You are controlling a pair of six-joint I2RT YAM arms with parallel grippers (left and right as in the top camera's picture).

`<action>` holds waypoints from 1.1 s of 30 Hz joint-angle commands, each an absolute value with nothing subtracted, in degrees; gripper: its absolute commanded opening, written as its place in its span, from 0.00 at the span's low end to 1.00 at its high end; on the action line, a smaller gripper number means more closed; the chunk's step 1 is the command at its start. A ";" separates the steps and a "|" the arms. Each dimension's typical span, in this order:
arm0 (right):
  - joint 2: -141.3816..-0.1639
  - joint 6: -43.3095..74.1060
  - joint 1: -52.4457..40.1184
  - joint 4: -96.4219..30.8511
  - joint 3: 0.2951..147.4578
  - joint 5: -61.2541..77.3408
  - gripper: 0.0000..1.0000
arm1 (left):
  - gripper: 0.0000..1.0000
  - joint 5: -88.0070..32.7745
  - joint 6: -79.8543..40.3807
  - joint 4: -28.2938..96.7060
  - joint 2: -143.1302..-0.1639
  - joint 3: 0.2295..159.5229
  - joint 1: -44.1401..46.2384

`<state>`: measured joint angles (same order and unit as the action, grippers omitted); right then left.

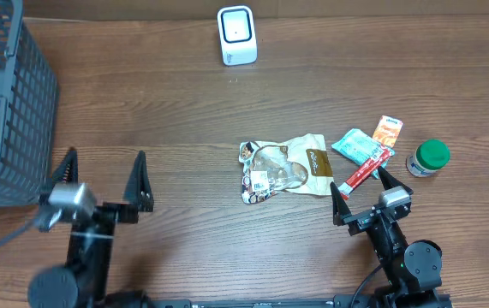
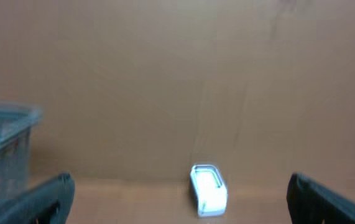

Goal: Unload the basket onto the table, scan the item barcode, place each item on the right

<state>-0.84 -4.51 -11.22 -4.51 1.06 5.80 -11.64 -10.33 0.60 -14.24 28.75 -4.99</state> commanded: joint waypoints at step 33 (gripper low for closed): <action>-0.16 -4.36 -10.85 -4.23 0.45 6.09 1.00 | 1.00 -5.13 -9.74 4.05 -0.19 0.30 -5.06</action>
<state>-0.84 -4.54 -11.22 -4.51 1.06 5.80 -8.56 -10.31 3.66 -0.91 0.49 -4.99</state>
